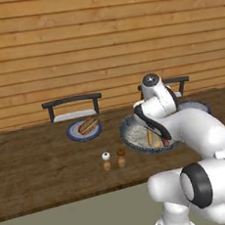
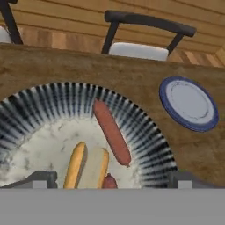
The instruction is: Place one bun and one sausage from the bowl on each plate.
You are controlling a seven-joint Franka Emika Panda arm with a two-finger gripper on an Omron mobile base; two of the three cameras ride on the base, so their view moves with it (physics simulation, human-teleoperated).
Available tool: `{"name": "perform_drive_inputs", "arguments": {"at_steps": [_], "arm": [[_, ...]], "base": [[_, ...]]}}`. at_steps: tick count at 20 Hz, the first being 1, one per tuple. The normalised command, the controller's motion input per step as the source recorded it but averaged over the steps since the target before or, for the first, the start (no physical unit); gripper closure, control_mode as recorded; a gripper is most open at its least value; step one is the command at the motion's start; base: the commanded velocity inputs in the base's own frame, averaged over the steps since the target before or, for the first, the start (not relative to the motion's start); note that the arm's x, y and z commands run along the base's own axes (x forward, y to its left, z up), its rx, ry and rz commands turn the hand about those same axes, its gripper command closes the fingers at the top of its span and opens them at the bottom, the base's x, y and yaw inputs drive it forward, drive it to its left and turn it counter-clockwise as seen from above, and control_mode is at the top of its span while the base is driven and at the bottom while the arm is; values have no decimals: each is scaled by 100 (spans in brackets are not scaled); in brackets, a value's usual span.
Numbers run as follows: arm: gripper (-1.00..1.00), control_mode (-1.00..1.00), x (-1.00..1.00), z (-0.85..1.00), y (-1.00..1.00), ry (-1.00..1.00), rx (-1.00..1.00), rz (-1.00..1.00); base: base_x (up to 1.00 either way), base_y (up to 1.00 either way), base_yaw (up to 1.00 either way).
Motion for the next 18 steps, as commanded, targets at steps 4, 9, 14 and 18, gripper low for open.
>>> {"name": "perform_drive_inputs", "arguments": {"at_steps": [4, 9, 14, 18], "arm": [[-100, -100, 22, -6, -62, 38, -7, 11], [-100, -100, 78, -59, -2, 8, 1, 0], [-100, -100, 68, -98, 6, 3, 0, 0], [-100, -100, 31, -48, 0, 5, 0, 0]], "base": [[0, 0, 0], [0, 0, 0], [0, 0, 0], [0, 0, 0]]}}
